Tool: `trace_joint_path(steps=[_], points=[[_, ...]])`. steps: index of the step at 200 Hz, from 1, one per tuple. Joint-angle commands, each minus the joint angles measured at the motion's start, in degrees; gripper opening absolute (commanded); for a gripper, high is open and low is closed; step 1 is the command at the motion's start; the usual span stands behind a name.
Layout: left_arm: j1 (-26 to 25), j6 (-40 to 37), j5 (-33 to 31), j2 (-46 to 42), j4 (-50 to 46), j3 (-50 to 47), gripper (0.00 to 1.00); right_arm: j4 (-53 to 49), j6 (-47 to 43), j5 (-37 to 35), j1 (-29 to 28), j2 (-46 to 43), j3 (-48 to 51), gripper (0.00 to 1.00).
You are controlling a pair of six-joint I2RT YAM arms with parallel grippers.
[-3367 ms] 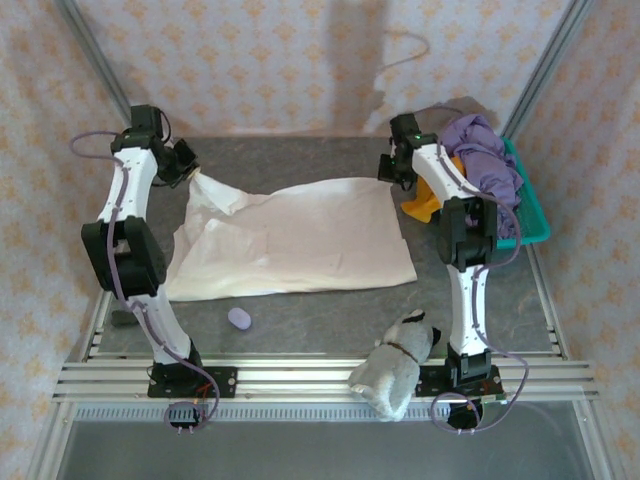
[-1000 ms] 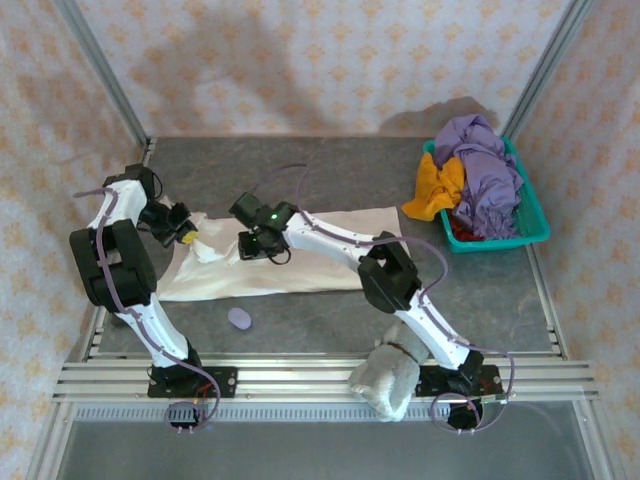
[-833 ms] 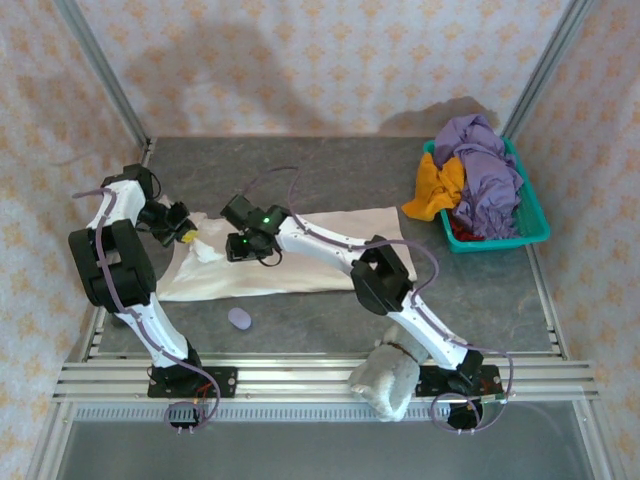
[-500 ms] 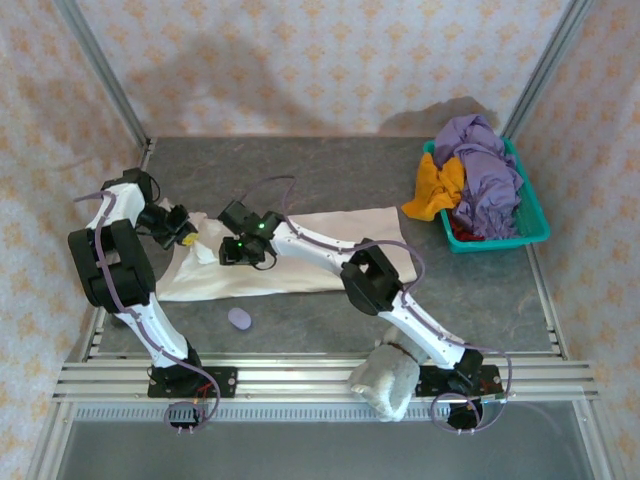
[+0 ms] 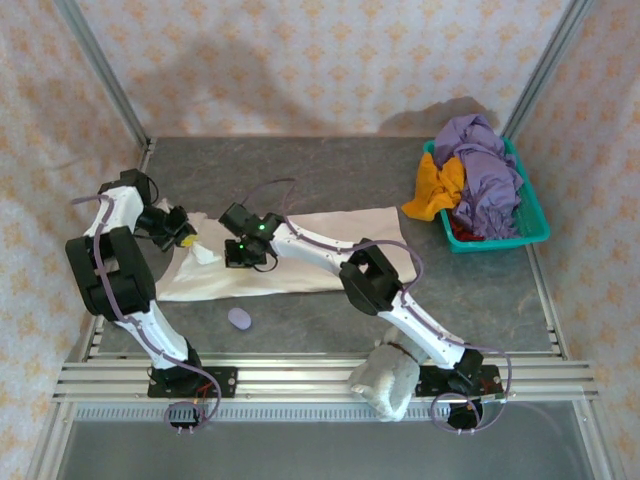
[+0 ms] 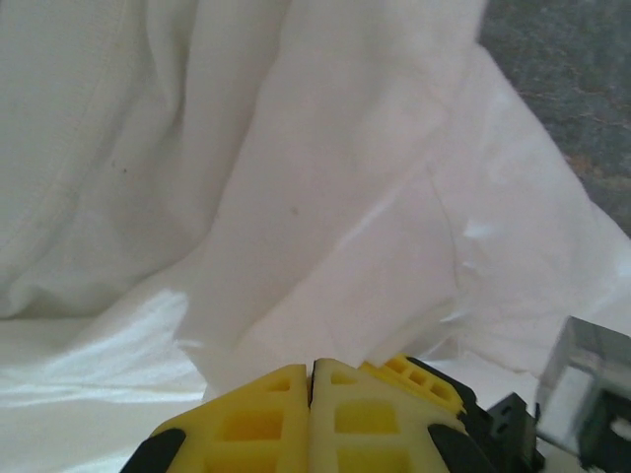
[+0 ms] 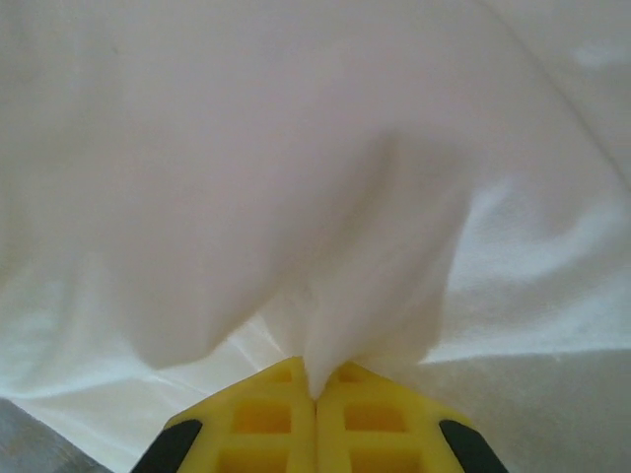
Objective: Fold and stack the t-shirts
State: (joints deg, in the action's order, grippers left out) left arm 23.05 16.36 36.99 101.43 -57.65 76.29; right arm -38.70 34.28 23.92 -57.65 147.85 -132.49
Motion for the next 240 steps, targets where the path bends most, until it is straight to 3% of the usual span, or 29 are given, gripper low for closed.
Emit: trace_joint_path(steps=[1,100,143,154,163,179,188,213,240], points=[[0.59,-1.11,-2.11,-3.85,-3.27,-0.47,0.00,-1.73,-0.10,-0.35,0.09,-7.32,3.31,0.00],[0.59,2.22,-7.49,-13.64,-3.53,-12.24,0.00,1.13,1.22,-0.02,0.10,-20.32,23.75,0.00],[0.59,3.83,-8.49,-12.63,-0.58,-18.17,0.00,1.01,1.40,3.98,0.66,-18.84,26.60,0.00],[0.59,4.03,-9.08,-11.86,-0.31,-18.95,0.18,0.67,1.36,4.48,0.84,-18.32,26.61,0.00],[0.59,3.79,-9.21,-11.53,-0.51,-18.87,0.24,0.46,1.23,5.03,1.12,-18.22,26.56,0.07],[0.68,3.47,-10.33,-12.73,-1.38,-17.35,0.28,0.24,0.54,4.70,1.39,-19.59,27.01,0.30],[0.90,3.09,-11.08,-13.71,-2.45,-15.14,0.32,-0.11,0.16,4.26,1.69,-21.06,27.43,0.36],[2.00,2.69,-11.80,-14.41,-4.83,-6.59,0.36,-1.13,-0.70,3.27,2.88,-25.75,29.13,0.39],[0.87,0.74,-16.54,-8.88,-8.91,5.77,0.36,-1.41,-1.86,2.24,5.91,-29.63,31.82,0.41]])
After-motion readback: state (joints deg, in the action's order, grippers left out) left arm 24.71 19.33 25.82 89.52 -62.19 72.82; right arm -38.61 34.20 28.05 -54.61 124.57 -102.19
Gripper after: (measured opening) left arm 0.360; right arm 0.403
